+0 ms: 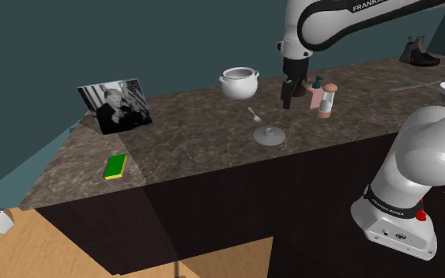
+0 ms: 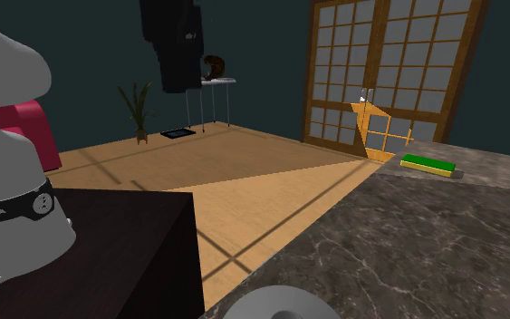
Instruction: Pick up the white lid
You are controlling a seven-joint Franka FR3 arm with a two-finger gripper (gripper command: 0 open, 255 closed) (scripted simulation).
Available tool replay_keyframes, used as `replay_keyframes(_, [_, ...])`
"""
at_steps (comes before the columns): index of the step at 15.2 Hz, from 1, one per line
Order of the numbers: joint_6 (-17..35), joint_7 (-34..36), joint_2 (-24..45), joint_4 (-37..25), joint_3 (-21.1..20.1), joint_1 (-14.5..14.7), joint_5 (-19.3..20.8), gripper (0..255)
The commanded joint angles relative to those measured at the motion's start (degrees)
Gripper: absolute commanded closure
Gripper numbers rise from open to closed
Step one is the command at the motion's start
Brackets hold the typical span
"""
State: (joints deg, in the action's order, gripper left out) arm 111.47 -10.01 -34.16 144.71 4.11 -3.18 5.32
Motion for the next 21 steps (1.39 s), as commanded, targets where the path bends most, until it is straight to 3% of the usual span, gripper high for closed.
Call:
replay_keyframes(1, [3.9, -1.3, 3.3, 0.4, 1.4, -0.5, 0.4, 0])
replay_keyframes(10, [19.5, -7.6, 22.3, -2.7, 6.8, -1.4, -0.9, 0])
replay_keyframes(19, [30.1, -17.0, 43.6, -12.3, 9.3, -3.0, -8.8, 0])
replay_keyframes(21, [30.8, -17.3, 44.4, -12.4, 9.1, -3.2, -9.1, 0])
